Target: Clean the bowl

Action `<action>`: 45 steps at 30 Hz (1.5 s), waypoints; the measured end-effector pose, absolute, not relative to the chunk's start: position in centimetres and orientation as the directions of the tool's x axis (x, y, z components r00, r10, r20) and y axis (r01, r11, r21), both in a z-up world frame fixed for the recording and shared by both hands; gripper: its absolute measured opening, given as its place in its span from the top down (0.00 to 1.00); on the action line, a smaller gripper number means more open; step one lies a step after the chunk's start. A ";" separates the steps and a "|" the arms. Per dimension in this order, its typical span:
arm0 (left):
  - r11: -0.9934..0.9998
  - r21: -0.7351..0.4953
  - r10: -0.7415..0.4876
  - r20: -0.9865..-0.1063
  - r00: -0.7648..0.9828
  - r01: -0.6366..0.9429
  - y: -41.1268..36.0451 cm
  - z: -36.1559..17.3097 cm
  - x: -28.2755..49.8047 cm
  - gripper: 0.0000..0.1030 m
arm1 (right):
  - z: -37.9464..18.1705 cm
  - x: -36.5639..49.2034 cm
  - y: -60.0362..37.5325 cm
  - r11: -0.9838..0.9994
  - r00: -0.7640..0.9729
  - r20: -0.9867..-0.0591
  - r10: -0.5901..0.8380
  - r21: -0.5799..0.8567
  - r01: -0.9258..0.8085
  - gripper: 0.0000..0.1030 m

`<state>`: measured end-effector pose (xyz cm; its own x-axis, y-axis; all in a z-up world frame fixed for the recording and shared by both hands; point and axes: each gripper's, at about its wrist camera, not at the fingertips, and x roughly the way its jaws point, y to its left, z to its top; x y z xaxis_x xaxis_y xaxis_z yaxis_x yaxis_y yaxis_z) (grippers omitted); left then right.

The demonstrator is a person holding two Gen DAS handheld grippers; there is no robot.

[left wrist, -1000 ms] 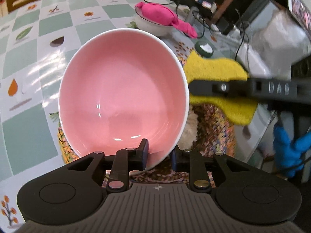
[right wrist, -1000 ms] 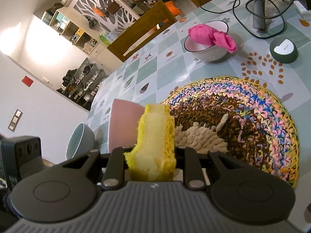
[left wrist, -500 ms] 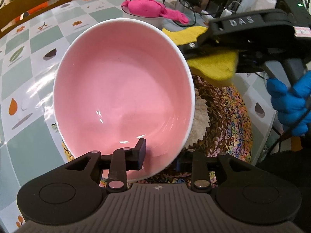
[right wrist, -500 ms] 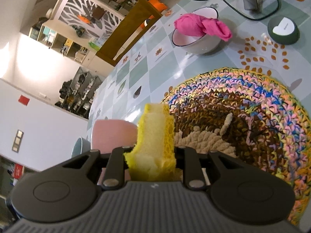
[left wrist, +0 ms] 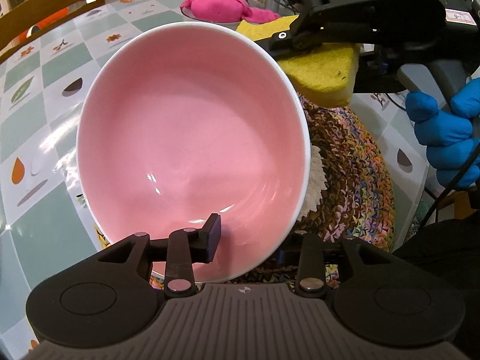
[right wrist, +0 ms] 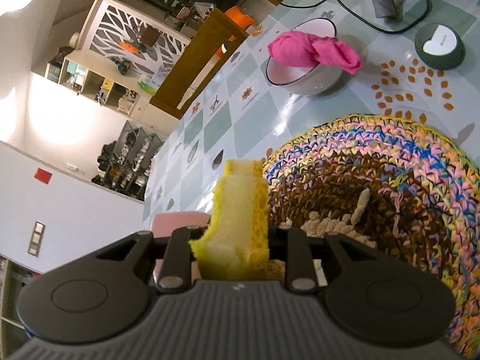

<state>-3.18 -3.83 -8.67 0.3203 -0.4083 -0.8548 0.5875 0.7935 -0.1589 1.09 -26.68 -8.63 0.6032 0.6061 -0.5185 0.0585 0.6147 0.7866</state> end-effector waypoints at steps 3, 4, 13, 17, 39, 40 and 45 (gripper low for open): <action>0.790 -0.154 -0.408 -0.854 0.322 0.593 -3.8 -8.7 -3.2 0.62 | -8.5 1.0 -26.7 0.612 0.605 -0.515 0.608 0.789 0.057 0.67; 0.789 -0.152 -0.408 -0.854 0.323 0.596 -3.8 -8.7 -3.3 0.62 | -8.4 1.0 -26.6 0.614 0.605 -0.515 0.608 0.787 0.052 0.67; 0.761 -0.098 -0.402 -0.848 0.347 0.642 -4.0 -9.2 -4.3 0.60 | -8.3 1.3 -26.1 0.651 0.598 -0.551 0.582 0.756 0.064 0.75; 0.748 -0.079 -0.403 -0.843 0.355 0.659 -4.0 -9.4 -4.7 0.59 | -8.6 1.7 -25.6 0.655 0.585 -0.572 0.575 0.750 0.089 0.76; 0.733 -0.066 -0.406 -0.840 0.359 0.677 -4.2 -9.9 -4.9 0.54 | -5.0 2.5 -22.5 0.730 0.575 -0.564 0.593 0.677 -0.089 0.76; 0.733 -0.065 -0.406 -0.840 0.359 0.677 -4.2 -9.9 -4.9 0.54 | -4.8 2.5 -22.3 0.733 0.573 -0.562 0.597 0.672 -0.104 0.76; 0.734 -0.070 -0.410 -0.839 0.358 0.676 -4.1 -9.9 -4.8 0.54 | -3.3 2.8 -20.9 0.766 0.557 -0.569 0.605 0.607 -0.212 0.76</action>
